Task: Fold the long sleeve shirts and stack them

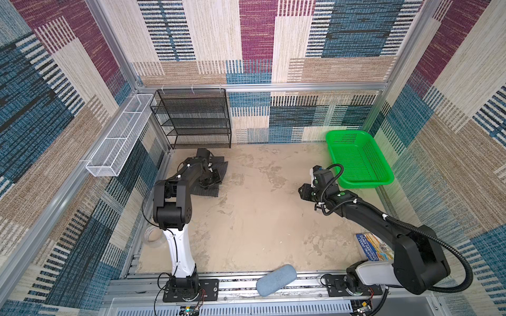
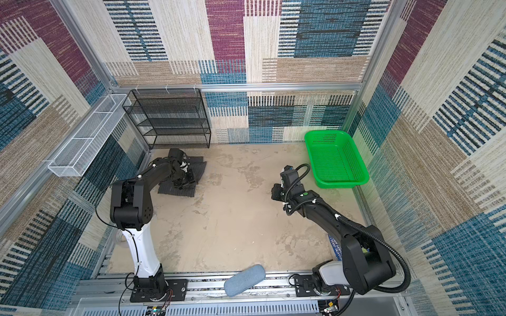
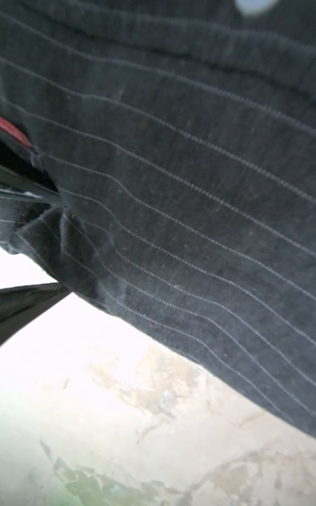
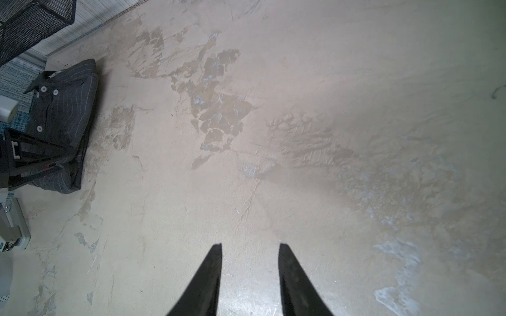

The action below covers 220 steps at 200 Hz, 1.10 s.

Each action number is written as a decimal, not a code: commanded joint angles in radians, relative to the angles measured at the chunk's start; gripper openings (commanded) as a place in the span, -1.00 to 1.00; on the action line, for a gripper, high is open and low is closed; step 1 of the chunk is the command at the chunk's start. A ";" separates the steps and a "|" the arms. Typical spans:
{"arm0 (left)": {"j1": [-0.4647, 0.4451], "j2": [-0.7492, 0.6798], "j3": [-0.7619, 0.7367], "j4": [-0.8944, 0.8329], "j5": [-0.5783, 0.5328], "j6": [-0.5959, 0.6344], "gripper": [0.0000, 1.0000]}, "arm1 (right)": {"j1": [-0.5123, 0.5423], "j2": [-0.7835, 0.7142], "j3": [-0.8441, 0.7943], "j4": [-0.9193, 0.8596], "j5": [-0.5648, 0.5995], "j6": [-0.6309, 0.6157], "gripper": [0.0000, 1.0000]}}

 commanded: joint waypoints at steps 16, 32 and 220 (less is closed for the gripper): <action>-0.010 -0.137 -0.038 0.013 0.071 0.013 0.34 | 0.001 -0.037 -0.023 0.075 0.021 -0.001 -0.06; -0.019 -0.258 -0.107 0.047 0.097 0.009 0.62 | 0.001 -0.078 -0.054 0.102 0.066 -0.016 0.32; -0.007 -1.026 -1.122 0.990 -0.440 0.331 0.99 | -0.142 -0.460 -0.711 0.840 0.561 -0.461 1.00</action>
